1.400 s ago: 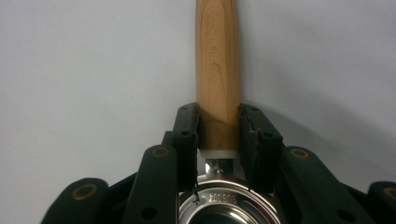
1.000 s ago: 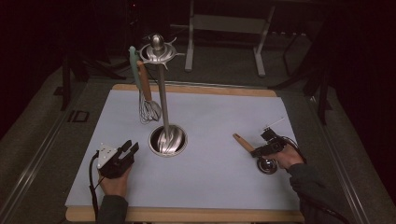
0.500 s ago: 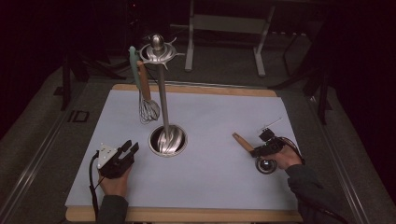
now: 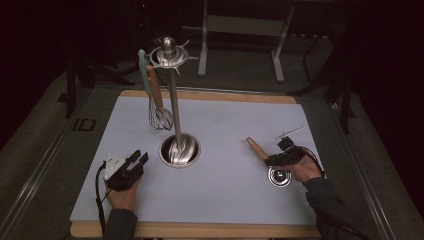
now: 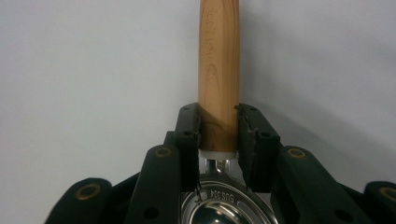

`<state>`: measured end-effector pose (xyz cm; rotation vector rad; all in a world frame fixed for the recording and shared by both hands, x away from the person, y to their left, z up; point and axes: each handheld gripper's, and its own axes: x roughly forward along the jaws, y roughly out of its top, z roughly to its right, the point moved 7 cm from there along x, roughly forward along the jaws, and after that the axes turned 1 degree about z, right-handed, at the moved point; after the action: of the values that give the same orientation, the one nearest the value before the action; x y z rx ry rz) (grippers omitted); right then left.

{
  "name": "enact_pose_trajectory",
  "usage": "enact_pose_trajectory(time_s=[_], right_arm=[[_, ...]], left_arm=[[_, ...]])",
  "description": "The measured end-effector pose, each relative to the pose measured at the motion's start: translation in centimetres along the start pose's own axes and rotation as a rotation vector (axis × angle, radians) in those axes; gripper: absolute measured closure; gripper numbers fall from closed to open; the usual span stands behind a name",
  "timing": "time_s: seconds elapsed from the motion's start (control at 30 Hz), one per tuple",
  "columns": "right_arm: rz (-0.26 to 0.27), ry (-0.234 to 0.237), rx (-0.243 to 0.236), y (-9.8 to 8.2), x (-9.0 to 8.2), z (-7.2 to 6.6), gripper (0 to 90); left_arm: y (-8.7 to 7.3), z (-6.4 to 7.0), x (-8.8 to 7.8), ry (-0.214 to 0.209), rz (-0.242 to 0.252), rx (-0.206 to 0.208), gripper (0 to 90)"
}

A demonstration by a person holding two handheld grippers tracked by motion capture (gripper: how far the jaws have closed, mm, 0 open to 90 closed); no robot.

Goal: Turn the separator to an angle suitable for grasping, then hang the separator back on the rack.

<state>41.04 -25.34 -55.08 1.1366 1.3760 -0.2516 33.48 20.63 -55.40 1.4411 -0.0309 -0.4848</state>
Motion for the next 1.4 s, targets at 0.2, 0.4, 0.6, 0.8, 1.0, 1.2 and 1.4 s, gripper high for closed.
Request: enact_pose_trajectory(time_s=[0.2,0.4,0.6,0.8,1.0,1.2,1.4], right_arm=[[0.041,0.029,-0.019,0.6,-0.4,-0.9,71.1],[0.084,0.050,-0.041,1.1,-0.5,-1.9,71.1],[0.145,0.082,-0.059,1.9,-1.1,-3.0,71.1],[0.201,0.118,-0.087,3.0,-1.5,-4.4,71.1],[0.242,0.150,-0.117,4.1,-1.7,-5.6,71.1],[0.280,0.181,-0.140,5.2,-1.7,-6.9,71.1],[0.318,0.213,-0.157,6.4,-1.8,-8.3,71.1]], left_arm=[[0.0,0.0,0.0,-0.002,-0.001,0.000,64.9],[0.0,0.0,0.1,-0.002,0.000,-0.003,64.9],[-0.1,0.1,0.2,-0.004,-0.004,0.000,64.9],[-0.2,0.1,0.2,-0.003,-0.009,0.004,65.0],[-0.2,0.1,0.2,0.002,-0.009,0.007,64.9],[-0.3,0.2,0.3,0.003,-0.013,0.011,64.8],[-0.4,0.1,0.3,0.003,-0.016,0.009,64.7]])
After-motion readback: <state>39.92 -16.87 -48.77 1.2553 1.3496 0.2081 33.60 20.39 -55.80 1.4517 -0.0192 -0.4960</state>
